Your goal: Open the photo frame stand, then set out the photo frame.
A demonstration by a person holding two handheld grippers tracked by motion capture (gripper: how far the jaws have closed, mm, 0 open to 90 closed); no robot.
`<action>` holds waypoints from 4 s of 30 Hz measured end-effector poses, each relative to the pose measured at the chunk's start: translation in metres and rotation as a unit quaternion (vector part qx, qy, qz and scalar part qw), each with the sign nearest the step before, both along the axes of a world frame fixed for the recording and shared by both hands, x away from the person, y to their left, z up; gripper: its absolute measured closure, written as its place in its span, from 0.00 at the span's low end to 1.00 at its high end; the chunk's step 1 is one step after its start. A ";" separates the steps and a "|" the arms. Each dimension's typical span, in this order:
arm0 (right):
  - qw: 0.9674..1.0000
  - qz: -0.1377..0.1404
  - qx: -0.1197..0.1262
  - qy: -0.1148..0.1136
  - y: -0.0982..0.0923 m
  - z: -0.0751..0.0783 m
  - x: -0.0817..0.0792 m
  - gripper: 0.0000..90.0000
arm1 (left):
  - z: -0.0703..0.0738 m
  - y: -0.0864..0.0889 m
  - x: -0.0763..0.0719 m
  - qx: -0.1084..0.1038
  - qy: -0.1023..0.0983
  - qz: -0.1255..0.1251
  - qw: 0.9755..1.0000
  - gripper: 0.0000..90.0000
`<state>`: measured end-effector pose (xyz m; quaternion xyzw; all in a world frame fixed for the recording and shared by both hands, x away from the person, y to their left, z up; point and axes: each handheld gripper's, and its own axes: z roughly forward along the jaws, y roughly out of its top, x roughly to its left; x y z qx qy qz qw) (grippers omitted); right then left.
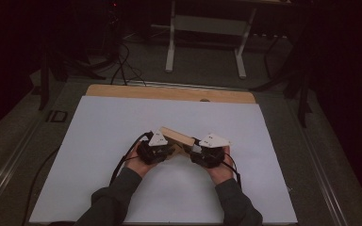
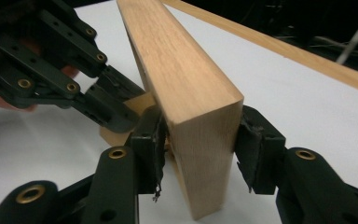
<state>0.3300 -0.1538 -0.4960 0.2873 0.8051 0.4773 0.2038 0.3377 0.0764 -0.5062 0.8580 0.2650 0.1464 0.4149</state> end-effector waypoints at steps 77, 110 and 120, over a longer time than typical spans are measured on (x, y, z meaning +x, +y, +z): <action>0.997 0.056 0.008 0.057 -0.003 -0.005 -0.007 0.38 | -0.006 0.039 -0.010 -0.060 0.039 0.036 0.997 0.66; 0.993 0.089 -0.023 0.077 -0.024 -0.005 -0.009 0.57 | -0.005 0.046 -0.010 -0.062 0.021 0.062 0.996 0.85; 0.991 0.100 -0.030 0.079 -0.030 -0.004 -0.009 0.78 | -0.007 0.042 -0.009 -0.054 0.024 0.059 0.997 0.94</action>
